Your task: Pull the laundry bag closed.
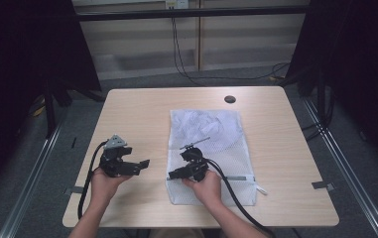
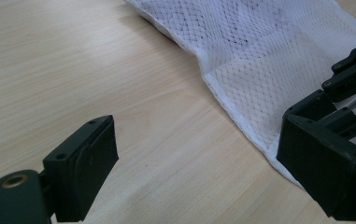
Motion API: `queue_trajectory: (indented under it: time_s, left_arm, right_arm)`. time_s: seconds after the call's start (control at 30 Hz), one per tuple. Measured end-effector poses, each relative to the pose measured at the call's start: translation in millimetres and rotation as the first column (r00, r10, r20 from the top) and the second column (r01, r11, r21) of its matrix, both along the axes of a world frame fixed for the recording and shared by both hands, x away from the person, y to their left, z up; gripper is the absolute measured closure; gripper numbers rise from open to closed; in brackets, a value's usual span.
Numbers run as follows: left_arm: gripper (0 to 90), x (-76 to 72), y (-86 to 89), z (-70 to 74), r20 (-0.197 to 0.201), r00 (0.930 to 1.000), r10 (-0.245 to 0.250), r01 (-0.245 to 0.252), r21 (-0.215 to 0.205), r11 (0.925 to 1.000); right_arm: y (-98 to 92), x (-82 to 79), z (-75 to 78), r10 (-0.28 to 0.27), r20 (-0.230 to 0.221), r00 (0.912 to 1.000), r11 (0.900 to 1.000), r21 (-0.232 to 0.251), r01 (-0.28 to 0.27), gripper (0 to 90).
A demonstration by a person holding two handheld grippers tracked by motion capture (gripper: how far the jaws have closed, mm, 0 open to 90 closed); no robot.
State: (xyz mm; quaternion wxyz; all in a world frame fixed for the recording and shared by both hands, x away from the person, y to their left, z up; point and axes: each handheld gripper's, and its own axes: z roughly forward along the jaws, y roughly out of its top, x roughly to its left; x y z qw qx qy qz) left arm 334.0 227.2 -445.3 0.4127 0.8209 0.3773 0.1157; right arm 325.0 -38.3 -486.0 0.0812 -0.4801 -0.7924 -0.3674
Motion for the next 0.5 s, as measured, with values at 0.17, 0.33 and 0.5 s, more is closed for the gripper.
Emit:
queue_trajectory:
  time_s: [0.17,0.33,0.5]
  left_arm:
    - [12.0,0.1,1.0,-0.1,-0.002,1.0000,0.002,-0.002,-0.002,1.0000]
    - [12.0,0.2,2.0,0.0,-0.003,1.0000,0.006,-0.006,-0.010,0.9999]
    - [12.1,0.0,2.0,0.0,-0.001,1.0000,0.009,-0.009,-0.007,0.9999]
  right_arm:
    - [2.1,0.4,-3.0,0.004,-0.011,0.9999,1.000,0.002,-0.004,64.5]
    - [2.7,0.5,-2.4,-0.003,-0.027,0.9996,1.000,0.022,0.004,64.9]
    - [2.7,-0.2,-1.1,-0.001,-0.023,0.9997,1.000,0.026,0.001,67.9]
